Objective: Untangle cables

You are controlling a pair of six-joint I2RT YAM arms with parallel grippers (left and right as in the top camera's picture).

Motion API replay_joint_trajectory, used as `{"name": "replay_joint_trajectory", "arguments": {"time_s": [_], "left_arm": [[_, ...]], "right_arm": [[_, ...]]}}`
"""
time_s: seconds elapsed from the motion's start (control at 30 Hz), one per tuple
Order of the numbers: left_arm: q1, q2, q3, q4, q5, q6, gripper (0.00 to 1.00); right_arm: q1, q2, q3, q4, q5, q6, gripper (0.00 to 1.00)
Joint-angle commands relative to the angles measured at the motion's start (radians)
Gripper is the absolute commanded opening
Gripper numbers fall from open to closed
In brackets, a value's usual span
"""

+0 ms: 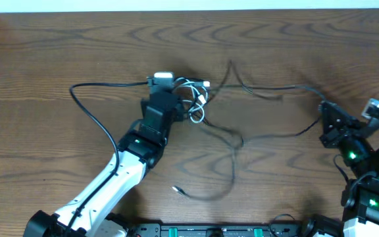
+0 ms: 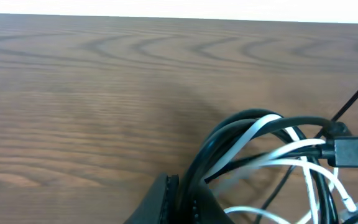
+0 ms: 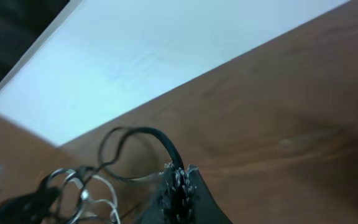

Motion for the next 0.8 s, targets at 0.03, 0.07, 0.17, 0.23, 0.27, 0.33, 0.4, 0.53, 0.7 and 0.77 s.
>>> {"name": "replay_joint_trajectory", "arguments": {"time_s": [0.03, 0.07, 0.17, 0.23, 0.27, 0.33, 0.4, 0.53, 0.7, 0.77], "left_arm": [[0.053, -0.003, 0.017, 0.0, -0.039, 0.016, 0.08], [0.06, -0.003, 0.017, -0.002, -0.039, 0.016, 0.08], [0.071, -0.003, 0.017, -0.012, -0.039, 0.016, 0.08], [0.077, -0.003, 0.017, -0.026, -0.04, 0.016, 0.07], [0.081, -0.003, 0.017, -0.033, -0.04, 0.016, 0.08], [0.095, -0.003, 0.017, -0.048, -0.04, 0.016, 0.08], [0.125, -0.003, 0.017, -0.064, -0.04, 0.016, 0.08], [0.171, -0.003, 0.017, -0.092, -0.04, 0.016, 0.07], [0.248, -0.003, 0.017, -0.103, -0.04, 0.016, 0.08], [0.28, -0.003, 0.017, -0.104, -0.04, 0.016, 0.07]], "right_arm": [[-0.101, -0.004, 0.0, -0.01, 0.015, 0.009, 0.01], [-0.128, 0.005, 0.0, -0.01, 0.015, 0.009, 0.01], [-0.187, 0.034, 0.0, -0.017, 0.014, 0.01, 0.01], [-0.227, 0.065, 0.0, -0.029, 0.014, 0.01, 0.01], [-0.238, 0.079, 0.0, -0.034, 0.014, 0.01, 0.01], [-0.256, 0.116, 0.0, -0.039, 0.015, 0.01, 0.01], [-0.295, 0.174, 0.0, -0.034, 0.038, 0.01, 0.01], [-0.417, 0.279, 0.0, 0.012, 0.037, 0.052, 0.01], [-0.623, 0.419, 0.0, 0.105, -0.072, 0.07, 0.01], [-0.682, 0.46, 0.0, 0.138, -0.125, 0.071, 0.01]]}}
